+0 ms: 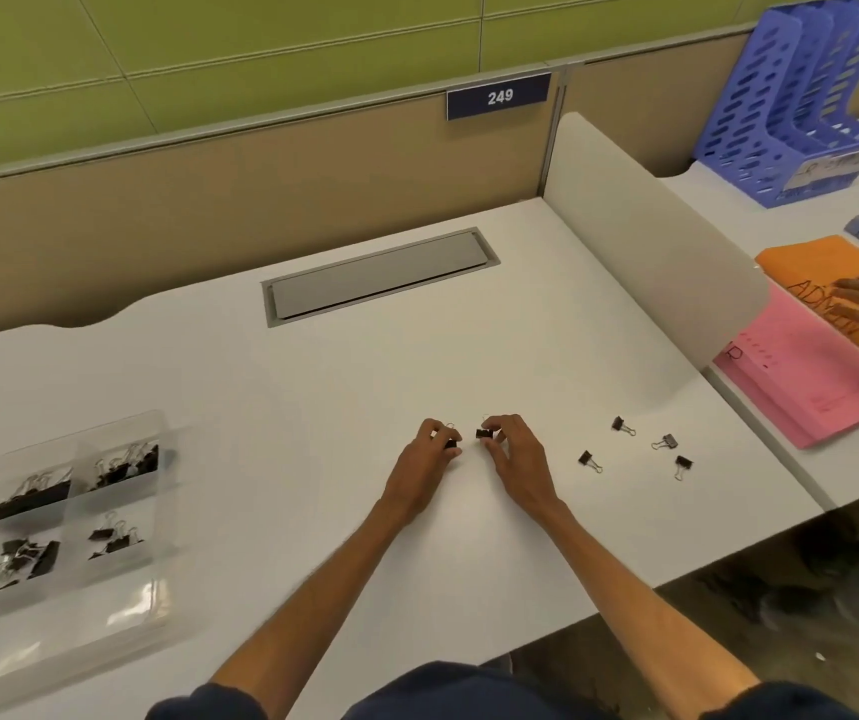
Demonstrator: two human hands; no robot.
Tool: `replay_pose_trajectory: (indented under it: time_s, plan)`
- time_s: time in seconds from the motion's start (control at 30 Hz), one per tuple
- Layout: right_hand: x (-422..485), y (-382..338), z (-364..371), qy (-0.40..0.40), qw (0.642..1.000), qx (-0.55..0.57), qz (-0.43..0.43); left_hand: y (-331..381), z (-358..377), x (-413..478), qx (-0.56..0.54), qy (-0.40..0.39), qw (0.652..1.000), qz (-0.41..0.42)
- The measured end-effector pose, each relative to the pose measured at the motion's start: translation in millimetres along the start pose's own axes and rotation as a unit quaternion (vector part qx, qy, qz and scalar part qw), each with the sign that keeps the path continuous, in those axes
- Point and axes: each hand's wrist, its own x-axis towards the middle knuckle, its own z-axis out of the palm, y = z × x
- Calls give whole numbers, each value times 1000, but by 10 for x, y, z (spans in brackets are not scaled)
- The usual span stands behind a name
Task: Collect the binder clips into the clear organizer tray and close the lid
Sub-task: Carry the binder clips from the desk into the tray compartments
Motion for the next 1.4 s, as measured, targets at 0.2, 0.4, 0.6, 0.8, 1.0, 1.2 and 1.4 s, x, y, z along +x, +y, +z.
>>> replay_pose_trajectory:
  time_s: [0.2,0.4,0.6,0.8,1.0,1.2,1.4]
  plan:
    - [84,-353,296,-35,998,41,-33,-317,-311,-284,-4,45,997,-66]
    - [177,-820,675,-76,992,70,-72,-566,-696,-573,-42,99,986,-128]
    - [219,-1277,1077,-111,984,92,-107,-861,-1069,-824,57,161,977,-126]
    - [232,-1650,1423,-141,975,98,-142,-1182,-1431,-1099,123,222,955,-156]
    - [200,-2002,1793,-173,965,110,-164,-1496,-1697,-1397,140,256,936,-196]
    - [127,-2399,2264,-215,952,118,-182,-1779,-1912,-1730,209,283,908,-228]
    - [51,-2667,2736,-231,941,87,-229,-2072,-2089,-2099,224,298,886,-277]
